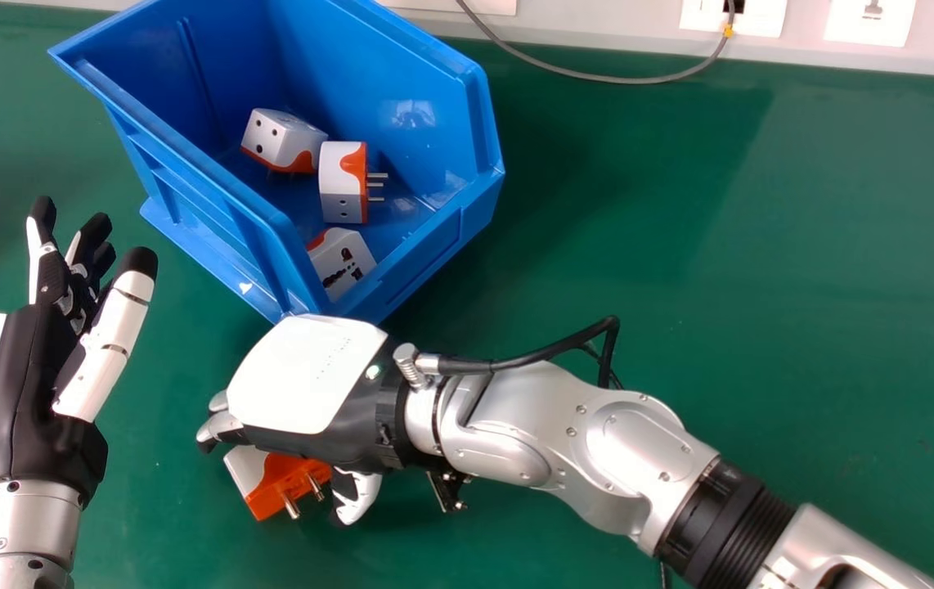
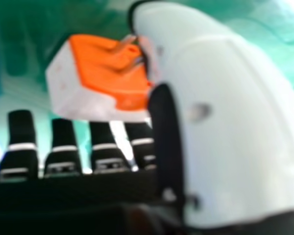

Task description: Pick all objects and put in blue box

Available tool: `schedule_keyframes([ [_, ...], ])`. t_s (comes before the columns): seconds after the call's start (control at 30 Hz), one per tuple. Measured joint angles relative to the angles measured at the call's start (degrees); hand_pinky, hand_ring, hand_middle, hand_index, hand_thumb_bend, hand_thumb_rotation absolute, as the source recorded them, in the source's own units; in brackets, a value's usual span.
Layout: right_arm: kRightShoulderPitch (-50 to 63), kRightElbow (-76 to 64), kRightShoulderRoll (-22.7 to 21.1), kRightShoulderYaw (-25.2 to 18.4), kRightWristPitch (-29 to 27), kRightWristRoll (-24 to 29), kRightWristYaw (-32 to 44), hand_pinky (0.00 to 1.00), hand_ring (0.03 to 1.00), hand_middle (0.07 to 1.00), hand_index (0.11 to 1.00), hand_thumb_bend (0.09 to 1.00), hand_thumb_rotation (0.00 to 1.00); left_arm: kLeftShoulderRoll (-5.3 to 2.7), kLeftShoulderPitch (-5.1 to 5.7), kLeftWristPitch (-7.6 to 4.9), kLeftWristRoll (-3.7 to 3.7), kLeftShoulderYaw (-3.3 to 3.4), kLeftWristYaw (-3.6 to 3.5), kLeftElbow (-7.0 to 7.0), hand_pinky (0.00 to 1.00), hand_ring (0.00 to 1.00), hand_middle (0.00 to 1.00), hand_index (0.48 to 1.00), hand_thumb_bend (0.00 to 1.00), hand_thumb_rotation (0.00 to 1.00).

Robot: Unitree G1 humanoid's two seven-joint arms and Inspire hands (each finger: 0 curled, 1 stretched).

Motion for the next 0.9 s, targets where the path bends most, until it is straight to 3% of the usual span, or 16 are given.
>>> schedule_keyframes([
  [0.17, 0.0, -0.1, 0.0, 0.24, 0.3, 0.0, -0.02, 0.74, 0.876, 0.878, 0.844, 0.442, 0.0, 0.0, -0.07, 1.18, -0.2, -0.03, 0.17, -0.35, 0.97, 0.99, 0.97, 0.968, 0.41, 0.55],
  [0.57, 0.0, -0.1, -0.19, 1.02, -0.51, 0.0, -1.77, 0.73, 0.868, 0.875, 0.835, 0.439, 0.0, -0.02, -0.07, 1.3, 0.16, -0.1, 0.59, -1.1, 0.97, 0.98, 0.97, 0.964, 0.43, 0.56],
  [0.9, 0.01, -0.1, -0.42, 1.31, -1.91, 0.03, -2.86, 0.7, 0.85, 0.864, 0.822, 0.419, 0.0, -0.12, -0.22, 1.24, 0.12, -0.34, 0.12, -1.05, 0.97, 0.98, 0.97, 0.963, 0.44, 0.55],
])
